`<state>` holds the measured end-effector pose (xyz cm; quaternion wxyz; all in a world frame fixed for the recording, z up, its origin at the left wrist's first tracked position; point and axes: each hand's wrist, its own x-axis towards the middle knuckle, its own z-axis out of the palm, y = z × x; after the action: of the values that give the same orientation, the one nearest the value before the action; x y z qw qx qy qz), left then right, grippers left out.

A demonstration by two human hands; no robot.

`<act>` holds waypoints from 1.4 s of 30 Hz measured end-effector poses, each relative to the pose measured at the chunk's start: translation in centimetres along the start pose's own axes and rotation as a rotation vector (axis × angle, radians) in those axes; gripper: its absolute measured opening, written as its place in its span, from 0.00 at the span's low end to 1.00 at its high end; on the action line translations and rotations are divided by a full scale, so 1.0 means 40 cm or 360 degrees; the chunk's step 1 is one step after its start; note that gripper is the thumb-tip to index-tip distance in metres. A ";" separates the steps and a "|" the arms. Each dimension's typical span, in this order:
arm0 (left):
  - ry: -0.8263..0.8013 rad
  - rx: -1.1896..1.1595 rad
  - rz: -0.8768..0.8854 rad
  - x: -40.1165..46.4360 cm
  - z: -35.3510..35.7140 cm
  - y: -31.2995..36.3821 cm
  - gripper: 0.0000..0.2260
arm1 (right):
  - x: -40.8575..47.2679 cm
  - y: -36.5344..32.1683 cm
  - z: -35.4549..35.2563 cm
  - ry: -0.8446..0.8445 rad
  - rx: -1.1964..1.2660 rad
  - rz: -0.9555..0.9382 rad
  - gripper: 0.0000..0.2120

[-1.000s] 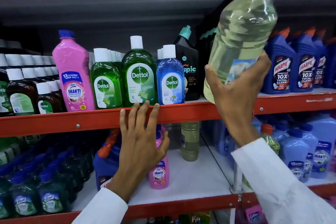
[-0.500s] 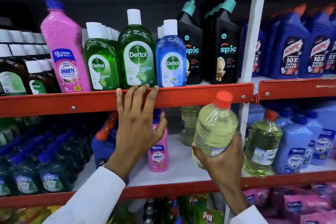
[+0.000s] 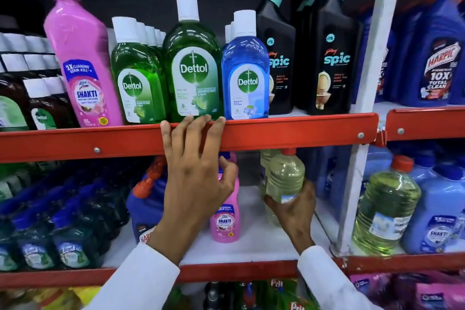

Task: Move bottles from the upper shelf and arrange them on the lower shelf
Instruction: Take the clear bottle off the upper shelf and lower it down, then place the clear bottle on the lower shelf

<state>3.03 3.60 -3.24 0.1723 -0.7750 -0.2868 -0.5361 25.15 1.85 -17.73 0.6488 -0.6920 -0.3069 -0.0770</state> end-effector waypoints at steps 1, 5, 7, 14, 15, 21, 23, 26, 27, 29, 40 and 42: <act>0.0004 0.0004 -0.0001 0.000 0.001 0.001 0.27 | 0.010 0.006 0.008 -0.0006 -0.0002 0.0019 0.40; 0.0032 0.0018 -0.0003 0.001 0.010 0.005 0.26 | 0.027 0.033 0.029 -0.0034 -0.0016 0.0024 0.39; 0.0034 0.0018 -0.0012 0.001 0.013 0.007 0.26 | 0.031 0.043 0.035 -0.0037 -0.0033 0.0052 0.39; 0.0040 0.0004 -0.0040 -0.003 0.016 0.012 0.27 | 0.037 0.047 0.048 -0.0115 -0.0102 0.0090 0.43; 0.0041 0.0000 -0.0048 -0.003 0.016 0.014 0.26 | 0.037 0.047 0.047 -0.0134 -0.0107 0.0097 0.44; 0.0005 0.0030 -0.0107 -0.007 0.015 0.031 0.29 | 0.003 0.018 0.010 -0.0194 -0.0230 0.0026 0.51; 0.0014 0.0027 -0.0145 -0.011 0.019 0.046 0.30 | -0.035 -0.009 -0.031 -0.0155 -0.0246 -0.0144 0.48; 0.0060 -0.0011 -0.0188 -0.014 0.031 0.073 0.32 | -0.087 -0.044 -0.121 -0.0005 -0.0325 -0.0482 0.36; 0.0079 -0.0015 -0.0179 -0.015 0.035 0.085 0.32 | -0.097 -0.053 -0.155 0.0056 -0.0353 -0.0557 0.31; 0.0112 -0.0018 -0.0127 -0.015 0.041 0.107 0.31 | -0.103 -0.065 -0.221 0.0195 -0.0397 -0.0659 0.26; 0.0079 -0.0054 0.0059 -0.004 0.096 0.215 0.30 | -0.007 0.075 -0.391 0.0538 -0.0572 -0.0112 0.45; 0.0099 -0.0047 0.0063 -0.003 0.094 0.215 0.30 | 0.010 0.092 -0.392 0.0511 -0.0538 0.0008 0.48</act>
<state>11.14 -0.95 -4.39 0.1800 -0.7660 -0.2580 -0.5606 31.96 -12.72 -18.38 0.5643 -0.7705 -0.1807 -0.2350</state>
